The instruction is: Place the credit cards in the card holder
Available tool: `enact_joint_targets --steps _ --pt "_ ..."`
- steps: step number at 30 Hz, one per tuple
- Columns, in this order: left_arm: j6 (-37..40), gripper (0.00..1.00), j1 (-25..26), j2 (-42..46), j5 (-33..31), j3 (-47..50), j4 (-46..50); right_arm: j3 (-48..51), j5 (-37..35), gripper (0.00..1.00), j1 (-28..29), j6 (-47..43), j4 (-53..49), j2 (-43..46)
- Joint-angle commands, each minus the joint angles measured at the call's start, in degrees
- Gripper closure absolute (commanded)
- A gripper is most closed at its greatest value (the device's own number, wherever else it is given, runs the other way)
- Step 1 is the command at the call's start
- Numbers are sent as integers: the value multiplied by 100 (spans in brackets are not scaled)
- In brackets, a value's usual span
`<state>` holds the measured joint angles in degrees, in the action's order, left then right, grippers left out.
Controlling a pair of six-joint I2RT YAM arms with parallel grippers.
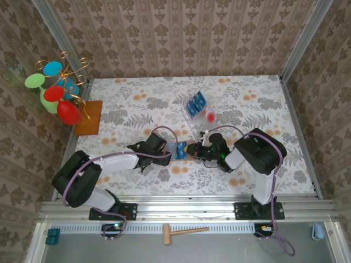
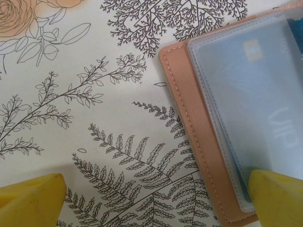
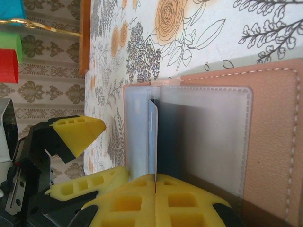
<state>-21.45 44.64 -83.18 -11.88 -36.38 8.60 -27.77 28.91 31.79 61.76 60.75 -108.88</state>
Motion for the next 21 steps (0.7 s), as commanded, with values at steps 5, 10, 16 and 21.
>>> enact_joint_targets --steps 5,10,16,21 --pt "-59 0 31 126 -93 79 165 192 -192 100 46 117 53 -141" --pt "-60 0 28 148 -104 81 177 89 -85 100 51 146 -2 -200" --pt "-62 0 27 135 -99 81 173 -121 86 100 46 143 -161 -293" --pt "-53 0 27 131 -93 70 177 -253 201 100 47 105 -340 -369"
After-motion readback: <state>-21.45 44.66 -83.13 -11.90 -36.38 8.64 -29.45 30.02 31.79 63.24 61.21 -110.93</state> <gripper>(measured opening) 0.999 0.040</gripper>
